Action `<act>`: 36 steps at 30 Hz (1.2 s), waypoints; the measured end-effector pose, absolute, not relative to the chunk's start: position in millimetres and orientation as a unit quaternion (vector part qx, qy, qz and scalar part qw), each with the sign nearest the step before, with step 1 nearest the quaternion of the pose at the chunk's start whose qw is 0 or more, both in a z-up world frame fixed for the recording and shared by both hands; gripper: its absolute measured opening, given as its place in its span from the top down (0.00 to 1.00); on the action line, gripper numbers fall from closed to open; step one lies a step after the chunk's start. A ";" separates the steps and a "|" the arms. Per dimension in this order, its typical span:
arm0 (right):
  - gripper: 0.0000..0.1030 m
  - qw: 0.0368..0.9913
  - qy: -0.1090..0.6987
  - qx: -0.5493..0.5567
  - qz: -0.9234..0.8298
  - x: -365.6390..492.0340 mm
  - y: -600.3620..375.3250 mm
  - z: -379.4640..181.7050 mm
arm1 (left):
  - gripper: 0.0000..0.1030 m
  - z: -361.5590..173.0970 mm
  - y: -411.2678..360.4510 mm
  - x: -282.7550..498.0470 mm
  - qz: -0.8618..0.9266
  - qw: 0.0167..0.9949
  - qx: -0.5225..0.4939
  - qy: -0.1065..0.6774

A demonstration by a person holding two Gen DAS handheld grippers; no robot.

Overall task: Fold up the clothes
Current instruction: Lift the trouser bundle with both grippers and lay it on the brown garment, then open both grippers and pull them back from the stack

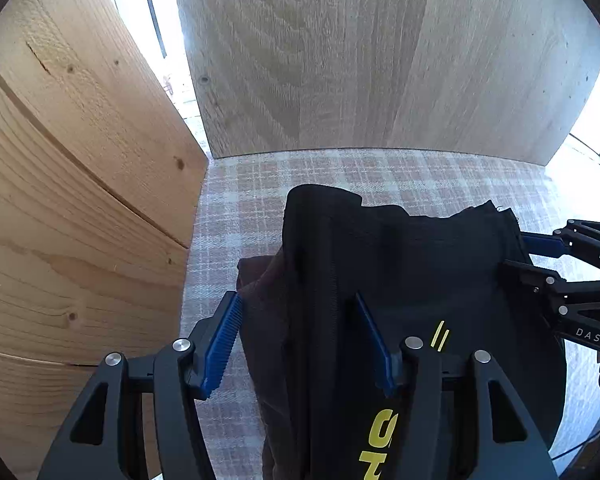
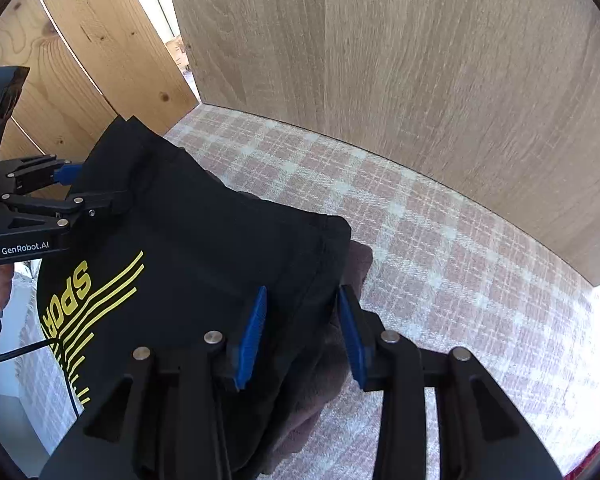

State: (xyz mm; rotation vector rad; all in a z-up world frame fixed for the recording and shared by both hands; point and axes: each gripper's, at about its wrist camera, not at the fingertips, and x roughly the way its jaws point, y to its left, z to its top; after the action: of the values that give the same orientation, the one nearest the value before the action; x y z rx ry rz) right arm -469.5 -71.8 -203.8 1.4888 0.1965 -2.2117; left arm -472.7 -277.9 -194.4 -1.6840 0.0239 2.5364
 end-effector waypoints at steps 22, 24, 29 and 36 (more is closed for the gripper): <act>0.24 0.149 0.098 0.420 -0.890 -265.2 -33.0 -62.2 | 0.28 -49.2 -222.0 -231.1 0.903 0.036 -0.426 -0.044; 0.24 0.139 0.098 0.415 -0.894 -246.4 -28.7 -57.6 | 0.28 -44.6 -216.6 -214.5 0.905 0.037 -0.421 -0.052; 0.24 0.131 0.084 0.404 -0.901 -203.1 -15.0 -41.5 | 0.28 -35.7 -199.4 -169.2 0.910 0.023 -0.412 -0.046; 0.24 0.133 0.087 0.386 -0.909 -152.5 -9.7 -23.4 | 0.27 -26.7 -179.5 -116.5 0.911 0.016 -0.410 -0.039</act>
State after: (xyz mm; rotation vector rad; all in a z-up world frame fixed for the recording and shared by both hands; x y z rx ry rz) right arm -152.5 -9.7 -23.4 1.1200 0.2518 -2.6364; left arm -116.5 -179.5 -26.7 -1.2750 -0.1215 2.8327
